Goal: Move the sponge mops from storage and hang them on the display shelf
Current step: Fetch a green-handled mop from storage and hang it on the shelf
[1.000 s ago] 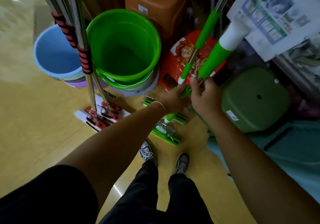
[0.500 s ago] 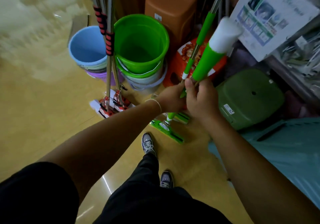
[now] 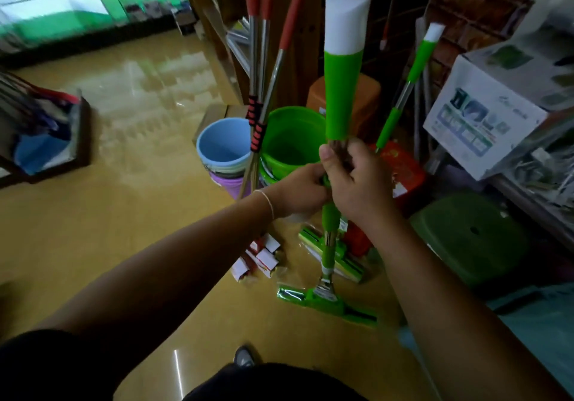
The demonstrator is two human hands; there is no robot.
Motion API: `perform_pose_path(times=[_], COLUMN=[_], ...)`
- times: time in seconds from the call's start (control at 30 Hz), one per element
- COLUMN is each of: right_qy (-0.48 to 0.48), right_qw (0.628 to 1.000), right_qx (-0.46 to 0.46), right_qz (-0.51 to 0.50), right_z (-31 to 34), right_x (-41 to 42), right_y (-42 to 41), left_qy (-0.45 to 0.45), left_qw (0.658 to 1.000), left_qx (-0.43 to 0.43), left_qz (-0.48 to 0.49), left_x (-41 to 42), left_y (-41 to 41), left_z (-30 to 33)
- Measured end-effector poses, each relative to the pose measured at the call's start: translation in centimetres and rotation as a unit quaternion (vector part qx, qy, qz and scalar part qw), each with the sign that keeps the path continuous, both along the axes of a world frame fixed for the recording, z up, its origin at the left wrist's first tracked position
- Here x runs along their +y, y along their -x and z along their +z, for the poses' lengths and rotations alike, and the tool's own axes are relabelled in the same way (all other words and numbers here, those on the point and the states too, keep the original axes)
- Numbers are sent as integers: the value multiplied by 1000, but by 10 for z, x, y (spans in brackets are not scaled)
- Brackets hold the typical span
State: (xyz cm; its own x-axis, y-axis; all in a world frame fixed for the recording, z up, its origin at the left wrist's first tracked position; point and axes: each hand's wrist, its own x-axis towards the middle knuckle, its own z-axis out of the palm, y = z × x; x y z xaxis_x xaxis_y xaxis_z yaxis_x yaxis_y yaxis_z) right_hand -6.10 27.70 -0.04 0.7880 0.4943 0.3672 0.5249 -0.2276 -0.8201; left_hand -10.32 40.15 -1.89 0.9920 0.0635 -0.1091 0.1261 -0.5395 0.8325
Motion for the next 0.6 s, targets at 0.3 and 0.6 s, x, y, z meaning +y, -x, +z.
perform_pose_path(times=[0.3, 0.6], right_qy=[0, -15], right_qw=[989, 958], right_qx=[-7, 8], right_qz=[149, 286], right_z=[46, 52], right_x=[127, 316], right_y=[92, 216], left_qy=[125, 96], left_qw=[983, 959], left_qx=[-66, -68], left_qz=[115, 257], left_x=[100, 259], left_y=[129, 280], left_z=[32, 50])
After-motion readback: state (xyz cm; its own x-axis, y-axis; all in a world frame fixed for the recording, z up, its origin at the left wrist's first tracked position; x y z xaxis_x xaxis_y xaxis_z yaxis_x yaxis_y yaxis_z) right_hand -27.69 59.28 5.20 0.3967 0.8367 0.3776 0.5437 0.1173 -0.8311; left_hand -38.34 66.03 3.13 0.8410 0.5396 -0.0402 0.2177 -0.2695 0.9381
